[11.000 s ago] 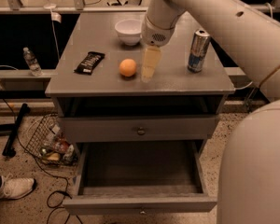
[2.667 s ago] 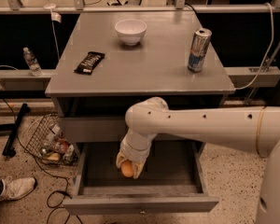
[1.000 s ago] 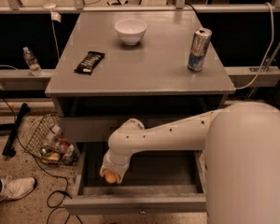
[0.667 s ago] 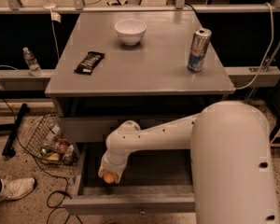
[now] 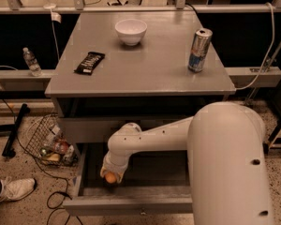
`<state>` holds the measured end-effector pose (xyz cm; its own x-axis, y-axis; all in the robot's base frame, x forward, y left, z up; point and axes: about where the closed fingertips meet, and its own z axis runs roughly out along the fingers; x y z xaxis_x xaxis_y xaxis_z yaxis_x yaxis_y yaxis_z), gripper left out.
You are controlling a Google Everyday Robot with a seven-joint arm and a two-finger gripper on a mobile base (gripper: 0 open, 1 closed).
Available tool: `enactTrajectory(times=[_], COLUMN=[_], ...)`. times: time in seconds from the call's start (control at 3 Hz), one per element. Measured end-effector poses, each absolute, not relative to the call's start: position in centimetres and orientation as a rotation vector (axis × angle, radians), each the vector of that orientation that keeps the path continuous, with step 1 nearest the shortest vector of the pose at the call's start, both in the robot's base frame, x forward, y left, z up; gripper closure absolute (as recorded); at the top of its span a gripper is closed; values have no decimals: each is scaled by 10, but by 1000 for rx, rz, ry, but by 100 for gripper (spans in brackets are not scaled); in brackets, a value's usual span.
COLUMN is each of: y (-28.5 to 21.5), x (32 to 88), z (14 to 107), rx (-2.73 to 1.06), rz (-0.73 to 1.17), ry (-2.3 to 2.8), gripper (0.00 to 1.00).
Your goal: Place orange into middle drawer
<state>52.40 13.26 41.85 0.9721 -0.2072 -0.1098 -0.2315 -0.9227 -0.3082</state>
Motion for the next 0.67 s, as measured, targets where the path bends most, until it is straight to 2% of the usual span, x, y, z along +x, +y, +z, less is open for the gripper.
enactTrajectory(times=[0.67], y=[133], x=[522], z=[415], rx=[-2799], rz=[116], ry=[318], gripper=[37])
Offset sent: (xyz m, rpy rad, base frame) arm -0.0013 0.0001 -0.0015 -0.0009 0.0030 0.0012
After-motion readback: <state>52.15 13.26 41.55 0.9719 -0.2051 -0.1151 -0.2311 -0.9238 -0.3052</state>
